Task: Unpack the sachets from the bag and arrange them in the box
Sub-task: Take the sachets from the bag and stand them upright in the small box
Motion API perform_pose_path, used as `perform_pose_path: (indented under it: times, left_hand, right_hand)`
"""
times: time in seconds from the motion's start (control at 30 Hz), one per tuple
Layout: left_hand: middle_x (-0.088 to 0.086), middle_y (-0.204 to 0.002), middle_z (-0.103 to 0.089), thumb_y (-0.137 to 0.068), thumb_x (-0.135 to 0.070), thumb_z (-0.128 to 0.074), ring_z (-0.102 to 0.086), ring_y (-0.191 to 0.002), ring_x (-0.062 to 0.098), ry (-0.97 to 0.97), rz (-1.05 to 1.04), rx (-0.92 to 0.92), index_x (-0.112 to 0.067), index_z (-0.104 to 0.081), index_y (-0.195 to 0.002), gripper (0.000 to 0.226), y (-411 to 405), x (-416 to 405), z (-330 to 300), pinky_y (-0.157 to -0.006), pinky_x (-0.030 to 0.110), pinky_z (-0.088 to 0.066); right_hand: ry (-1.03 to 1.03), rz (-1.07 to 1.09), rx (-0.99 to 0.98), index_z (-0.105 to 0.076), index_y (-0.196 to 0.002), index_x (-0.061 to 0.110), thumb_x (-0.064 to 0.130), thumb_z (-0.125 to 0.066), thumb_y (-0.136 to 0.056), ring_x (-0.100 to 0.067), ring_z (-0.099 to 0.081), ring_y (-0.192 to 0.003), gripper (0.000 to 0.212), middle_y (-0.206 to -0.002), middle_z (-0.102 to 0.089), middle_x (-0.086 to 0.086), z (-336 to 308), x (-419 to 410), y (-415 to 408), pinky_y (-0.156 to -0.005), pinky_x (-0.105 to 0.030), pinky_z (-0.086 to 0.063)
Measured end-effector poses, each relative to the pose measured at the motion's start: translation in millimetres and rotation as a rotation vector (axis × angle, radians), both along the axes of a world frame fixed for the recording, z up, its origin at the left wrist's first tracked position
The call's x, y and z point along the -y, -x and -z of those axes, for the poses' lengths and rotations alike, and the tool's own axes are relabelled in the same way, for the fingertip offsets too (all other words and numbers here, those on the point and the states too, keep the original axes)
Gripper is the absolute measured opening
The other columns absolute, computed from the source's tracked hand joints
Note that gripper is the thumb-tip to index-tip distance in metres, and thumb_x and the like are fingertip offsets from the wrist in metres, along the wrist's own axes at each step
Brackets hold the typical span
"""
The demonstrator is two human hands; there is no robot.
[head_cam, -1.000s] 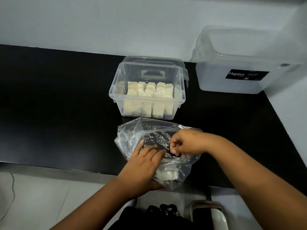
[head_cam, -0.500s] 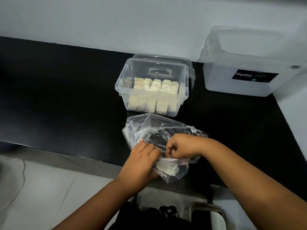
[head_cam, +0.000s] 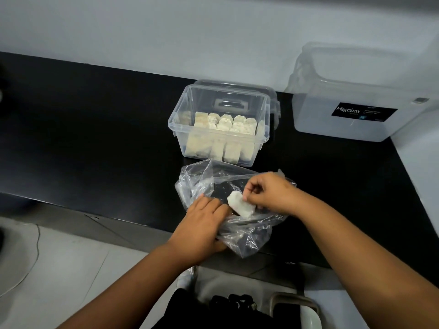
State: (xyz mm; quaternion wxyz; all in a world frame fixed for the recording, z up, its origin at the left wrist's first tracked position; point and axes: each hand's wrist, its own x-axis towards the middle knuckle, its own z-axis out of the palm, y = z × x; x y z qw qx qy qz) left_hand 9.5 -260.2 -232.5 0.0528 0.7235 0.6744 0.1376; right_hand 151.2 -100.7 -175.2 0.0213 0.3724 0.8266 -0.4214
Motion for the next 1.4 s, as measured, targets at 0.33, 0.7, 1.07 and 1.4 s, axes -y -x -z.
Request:
perform_pose_path:
  times: [0.33,0.7,1.07,1.4]
  left_hand:
    - [-0.012,-0.133,-0.044,-0.079,-0.075,-0.046,-0.037,-0.125,0.003,-0.088,-0.181,0.336,-0.024,-0.044,-0.135,0.075,5,-17,-55,-0.101,0.022,-0.031]
    - [0.012,-0.08,-0.067,-0.09,-0.016,-0.063,-0.066,-0.069,0.014,-0.152,-0.421,1.314,-0.003,-0.063,-0.095,0.014,21,-71,-80,-0.068,0.032,-0.055]
    - [0.0,-0.076,-0.066,-0.092,-0.025,-0.061,-0.065,-0.073,0.016,-0.232,-0.243,0.917,-0.016,-0.064,-0.09,0.01,67,-106,-115,-0.071,0.04,-0.057]
    - [-0.014,-0.083,-0.065,-0.091,-0.026,-0.062,-0.06,-0.078,-0.001,-0.344,-0.207,0.733,-0.023,-0.066,-0.09,0.005,118,-137,-124,-0.061,0.014,-0.047]
  right_hand:
    - [0.044,0.302,-0.464,-0.069,-0.087,0.004,0.013,-0.072,-0.085,-0.009,-0.06,-0.057,0.009,-0.075,-0.069,-0.008,-24,-1,-2,-0.055,-0.018,-0.049]
    - [0.11,0.402,-0.657,-0.067,-0.089,0.006,0.011,-0.071,-0.085,-0.009,-0.06,-0.055,0.007,-0.072,-0.065,-0.003,-53,-6,28,-0.05,-0.018,-0.048]
    - [-0.203,0.177,-0.47,-0.065,-0.096,0.033,0.026,-0.074,-0.083,0.007,-0.056,-0.063,0.017,-0.093,-0.067,0.008,-105,-57,62,-0.069,-0.022,-0.044]
    - [-0.293,0.096,-0.308,-0.071,-0.085,0.018,0.016,-0.075,-0.082,-0.004,-0.063,-0.06,0.005,-0.07,-0.069,0.004,-129,-87,105,-0.07,-0.033,-0.056]
